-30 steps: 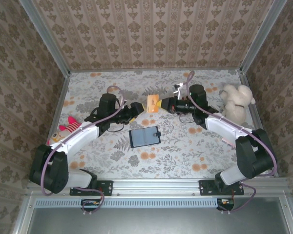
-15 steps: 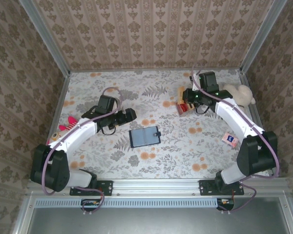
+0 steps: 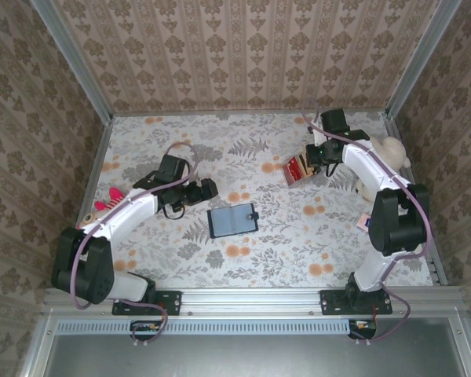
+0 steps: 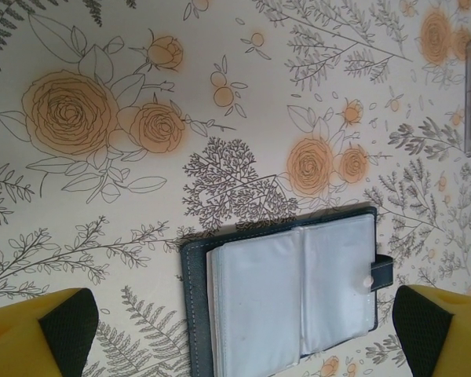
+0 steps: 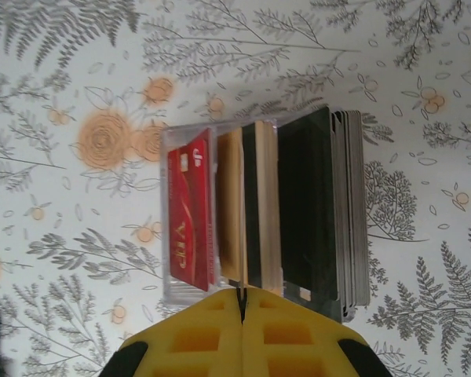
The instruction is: Take the credit cards out of the card holder
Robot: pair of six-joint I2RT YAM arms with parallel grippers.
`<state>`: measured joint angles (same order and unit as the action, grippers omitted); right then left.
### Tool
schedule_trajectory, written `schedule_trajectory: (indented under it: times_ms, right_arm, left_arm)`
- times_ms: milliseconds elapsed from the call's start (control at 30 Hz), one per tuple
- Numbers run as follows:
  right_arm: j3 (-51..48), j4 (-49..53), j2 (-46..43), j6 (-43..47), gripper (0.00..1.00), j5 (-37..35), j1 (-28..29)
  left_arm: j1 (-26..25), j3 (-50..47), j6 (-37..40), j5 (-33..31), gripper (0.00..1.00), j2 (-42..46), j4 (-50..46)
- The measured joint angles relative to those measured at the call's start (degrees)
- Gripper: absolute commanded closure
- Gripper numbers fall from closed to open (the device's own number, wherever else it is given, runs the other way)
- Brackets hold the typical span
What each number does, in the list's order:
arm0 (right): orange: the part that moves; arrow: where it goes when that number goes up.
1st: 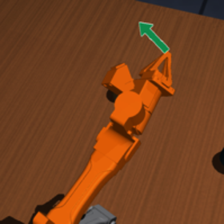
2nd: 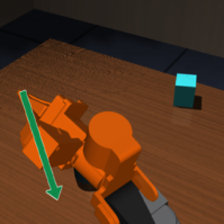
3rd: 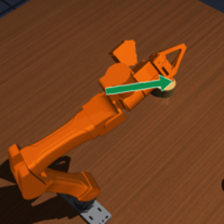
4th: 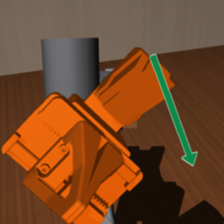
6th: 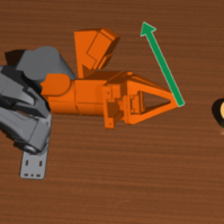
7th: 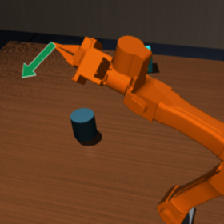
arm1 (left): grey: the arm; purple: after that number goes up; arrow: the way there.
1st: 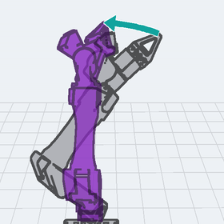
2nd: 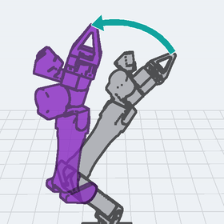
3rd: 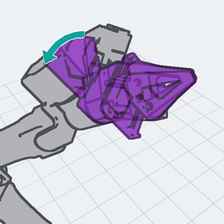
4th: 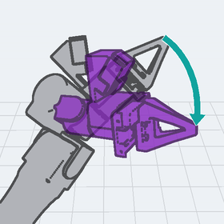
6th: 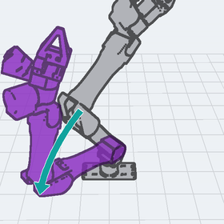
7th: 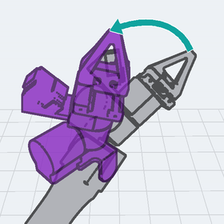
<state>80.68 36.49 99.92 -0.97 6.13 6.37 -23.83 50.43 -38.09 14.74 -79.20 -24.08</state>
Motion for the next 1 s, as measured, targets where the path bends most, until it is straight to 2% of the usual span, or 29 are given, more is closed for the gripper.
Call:
schedule_trajectory:
  times_ms: [600,1000]
  right_arm:
    - [5.2,2.3,7.7,5.5,1.0,5.9,-1.6]
    - [8.0,5.8,9.0,7.5,0.96,6.1,-1.6]
  left_arm:
    - [0.0,0.0,0.0,0.7,0.0,-0.9,0.0]
    - [0.0,0.0,0.0,2.1,0.0,-1.2,0.5]
